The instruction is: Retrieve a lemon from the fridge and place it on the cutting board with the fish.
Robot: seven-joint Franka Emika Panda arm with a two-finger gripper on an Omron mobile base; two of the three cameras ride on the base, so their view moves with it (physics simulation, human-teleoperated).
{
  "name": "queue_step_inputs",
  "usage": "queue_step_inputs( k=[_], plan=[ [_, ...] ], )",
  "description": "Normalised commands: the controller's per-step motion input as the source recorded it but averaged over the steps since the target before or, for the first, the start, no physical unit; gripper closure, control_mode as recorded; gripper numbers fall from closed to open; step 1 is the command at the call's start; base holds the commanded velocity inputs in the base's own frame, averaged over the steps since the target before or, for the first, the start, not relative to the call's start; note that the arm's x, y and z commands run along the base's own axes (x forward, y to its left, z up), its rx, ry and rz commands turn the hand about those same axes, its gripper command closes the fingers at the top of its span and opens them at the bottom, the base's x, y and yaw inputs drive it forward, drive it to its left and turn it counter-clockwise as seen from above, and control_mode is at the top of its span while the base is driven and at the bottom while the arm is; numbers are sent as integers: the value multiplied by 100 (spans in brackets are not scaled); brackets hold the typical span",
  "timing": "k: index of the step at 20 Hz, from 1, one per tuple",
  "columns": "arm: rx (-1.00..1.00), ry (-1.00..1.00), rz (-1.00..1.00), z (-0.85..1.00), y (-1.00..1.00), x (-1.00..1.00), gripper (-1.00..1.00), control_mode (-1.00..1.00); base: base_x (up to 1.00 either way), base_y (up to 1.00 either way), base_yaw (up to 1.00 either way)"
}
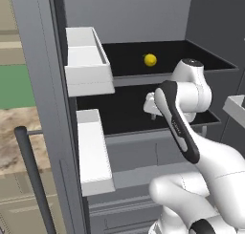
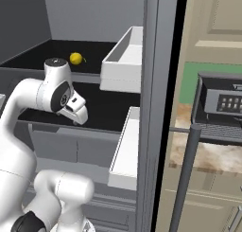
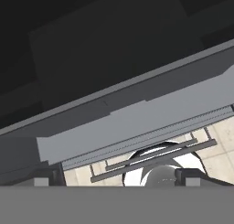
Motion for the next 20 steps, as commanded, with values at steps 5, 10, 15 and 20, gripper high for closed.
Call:
queue_step_inputs(
  k=[5, 10, 15, 20],
  plan=[
    [0, 0, 0, 0, 0, 0, -100, 100, 0, 0, 0],
    [0, -5, 0, 9, 0, -7, -100, -100, 0, 0, 0],
    [-8, -25, 1, 42, 10, -14, -100, -100, 0, 0, 0],
    [-13, -16, 6, 59, 5, -7, -100, -100, 0, 0, 0]
  ],
)
